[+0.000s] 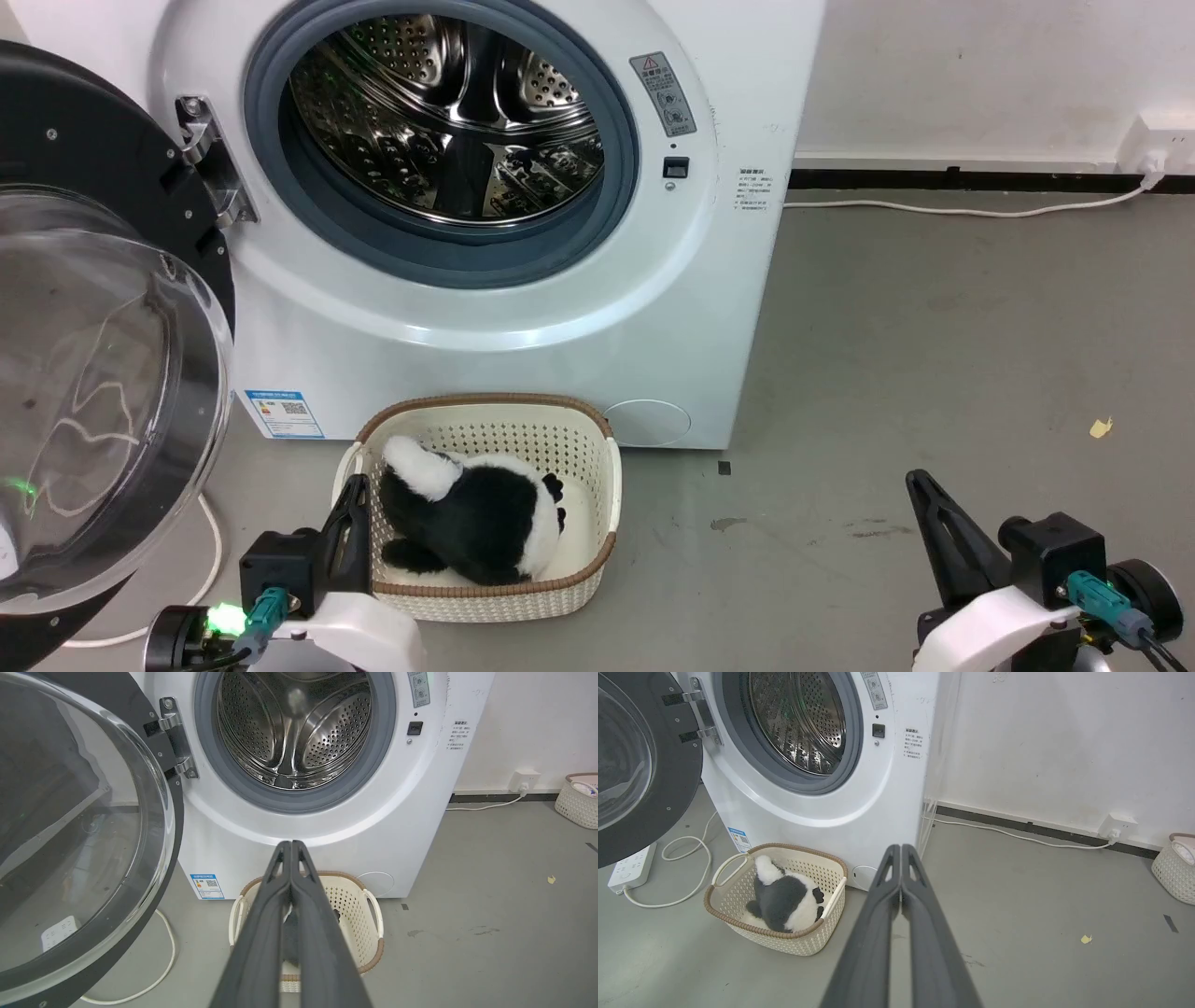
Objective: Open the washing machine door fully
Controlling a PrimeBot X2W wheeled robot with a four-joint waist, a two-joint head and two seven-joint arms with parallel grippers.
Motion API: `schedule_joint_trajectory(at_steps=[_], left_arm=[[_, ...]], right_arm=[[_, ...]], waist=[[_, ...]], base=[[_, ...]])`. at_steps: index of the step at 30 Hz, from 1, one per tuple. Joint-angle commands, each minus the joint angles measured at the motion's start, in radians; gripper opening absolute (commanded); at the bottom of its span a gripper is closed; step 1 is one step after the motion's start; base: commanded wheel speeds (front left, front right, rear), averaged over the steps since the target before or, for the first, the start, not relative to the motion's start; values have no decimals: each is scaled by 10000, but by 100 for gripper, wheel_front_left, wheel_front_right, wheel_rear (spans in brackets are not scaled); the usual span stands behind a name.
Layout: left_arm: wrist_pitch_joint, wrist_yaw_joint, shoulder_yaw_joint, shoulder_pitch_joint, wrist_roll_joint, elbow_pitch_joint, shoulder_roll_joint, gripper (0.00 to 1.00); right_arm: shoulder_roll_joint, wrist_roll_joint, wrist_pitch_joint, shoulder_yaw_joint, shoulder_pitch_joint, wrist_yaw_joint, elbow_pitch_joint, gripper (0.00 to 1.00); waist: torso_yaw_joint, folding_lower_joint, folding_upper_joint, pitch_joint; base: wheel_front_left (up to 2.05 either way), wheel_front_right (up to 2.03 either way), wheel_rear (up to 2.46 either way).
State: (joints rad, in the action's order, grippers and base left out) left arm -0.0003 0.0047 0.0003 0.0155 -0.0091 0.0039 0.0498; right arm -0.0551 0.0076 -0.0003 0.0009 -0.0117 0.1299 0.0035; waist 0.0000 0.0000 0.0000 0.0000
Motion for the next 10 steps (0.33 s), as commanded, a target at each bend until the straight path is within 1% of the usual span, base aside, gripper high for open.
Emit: schedule_joint_trajectory(at_steps=[1, 10], left_arm=[[3, -47, -3, -155, 91, -39, 5, 0], [3, -47, -3, -155, 91, -39, 5, 0]], right_arm=[[49, -76, 3, -9, 117, 8, -35, 0], [49, -76, 3, -9, 117, 8, -35, 0]], waist=[[0, 0, 0, 0], [0, 0, 0, 0]], base=[[0, 0, 0], [0, 0, 0]])
